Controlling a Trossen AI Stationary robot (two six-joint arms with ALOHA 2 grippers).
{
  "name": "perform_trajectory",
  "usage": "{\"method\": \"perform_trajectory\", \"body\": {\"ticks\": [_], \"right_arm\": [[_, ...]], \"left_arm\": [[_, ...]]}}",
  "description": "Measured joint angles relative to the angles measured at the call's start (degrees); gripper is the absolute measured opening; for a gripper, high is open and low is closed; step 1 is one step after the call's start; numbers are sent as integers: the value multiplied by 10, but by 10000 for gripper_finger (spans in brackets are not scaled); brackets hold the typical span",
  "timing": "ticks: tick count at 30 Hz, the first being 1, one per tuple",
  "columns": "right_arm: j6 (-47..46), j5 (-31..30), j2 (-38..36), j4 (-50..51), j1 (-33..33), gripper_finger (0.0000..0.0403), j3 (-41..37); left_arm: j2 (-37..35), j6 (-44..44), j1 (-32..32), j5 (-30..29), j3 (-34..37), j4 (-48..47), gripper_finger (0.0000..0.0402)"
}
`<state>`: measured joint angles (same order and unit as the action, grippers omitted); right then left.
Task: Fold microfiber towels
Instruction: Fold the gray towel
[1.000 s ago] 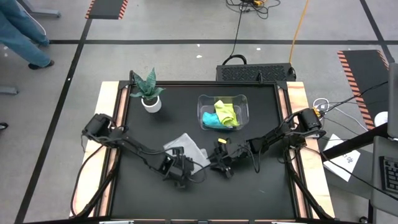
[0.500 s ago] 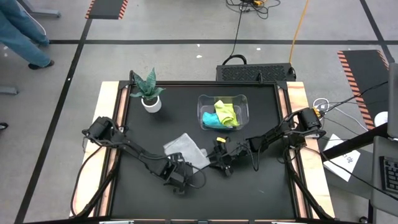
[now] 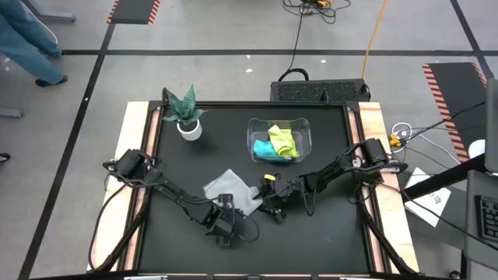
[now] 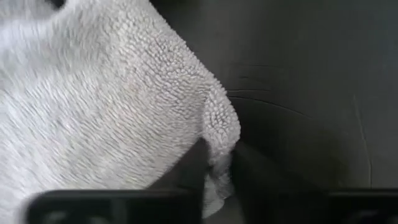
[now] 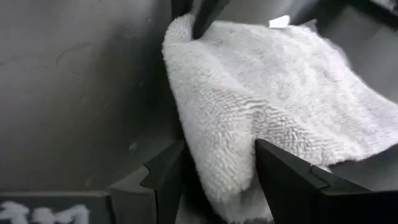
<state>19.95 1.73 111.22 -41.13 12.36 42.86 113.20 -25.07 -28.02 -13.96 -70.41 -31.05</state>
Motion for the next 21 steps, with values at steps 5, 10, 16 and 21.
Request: {"method": "perform_trajectory", "body": {"ticks": [5,10,16,21], "right_arm": [[16,0,19,6,-2,180,24],[19,-1,5,16,-3,123,26],[24,-2,-48,17,0,11,29],[5,-1,-123,50,5,3,29]], "left_arm": [[-27,23,-10,-18,5,-25,16],[-57,12,-19,-28,4,-70,7],[-90,19,-18,-25,4,-110,6],[-145,18,-18,-24,-4,-129,7]]}}
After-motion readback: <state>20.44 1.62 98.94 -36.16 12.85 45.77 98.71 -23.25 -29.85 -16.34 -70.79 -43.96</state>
